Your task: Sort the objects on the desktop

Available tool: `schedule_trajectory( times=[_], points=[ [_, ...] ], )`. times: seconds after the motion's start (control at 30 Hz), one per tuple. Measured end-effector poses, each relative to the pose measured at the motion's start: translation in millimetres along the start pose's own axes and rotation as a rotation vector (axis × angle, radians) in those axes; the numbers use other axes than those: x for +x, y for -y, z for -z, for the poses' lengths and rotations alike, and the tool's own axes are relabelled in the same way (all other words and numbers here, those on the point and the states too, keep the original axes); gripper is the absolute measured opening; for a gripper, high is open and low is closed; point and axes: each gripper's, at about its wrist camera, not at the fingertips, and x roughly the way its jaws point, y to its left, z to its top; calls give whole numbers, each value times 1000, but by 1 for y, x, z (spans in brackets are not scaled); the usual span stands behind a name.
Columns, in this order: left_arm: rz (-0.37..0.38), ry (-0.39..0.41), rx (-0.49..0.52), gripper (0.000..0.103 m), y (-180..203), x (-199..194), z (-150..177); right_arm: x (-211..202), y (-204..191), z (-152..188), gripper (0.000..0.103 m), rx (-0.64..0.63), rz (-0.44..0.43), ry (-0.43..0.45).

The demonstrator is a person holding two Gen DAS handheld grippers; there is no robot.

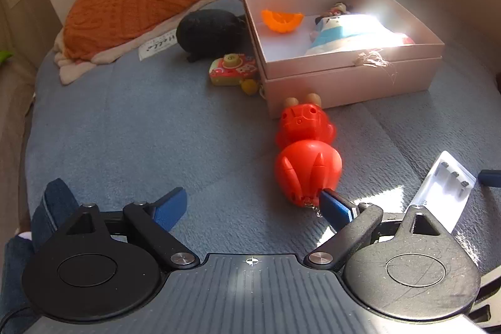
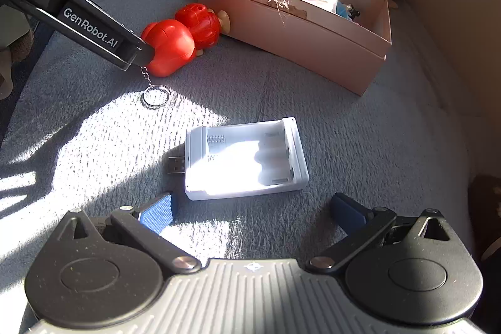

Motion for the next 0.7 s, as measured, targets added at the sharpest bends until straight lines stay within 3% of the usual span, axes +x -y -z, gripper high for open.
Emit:
schedule_trajectory(
  times=[0.1, 0.23, 0.4, 0.5, 0.7],
  points=[
    [-9, 24, -5, 96, 1, -4, 0, 0, -2, 1, 103, -1, 3, 2],
    [75, 29, -54, 94, 5, -3, -6, 0, -2, 0, 103, -4, 8, 3],
    [84, 16, -34, 79, 22, 20, -20, 1, -8, -4, 103, -116, 52, 51],
    [106, 11, -29, 59, 22, 27, -22, -6, -14, -4, 103, -166, 30, 102],
    [131, -12, -8, 57, 19, 14, -10, 1, 2, -19, 103, -77, -53, 59]
  ],
)
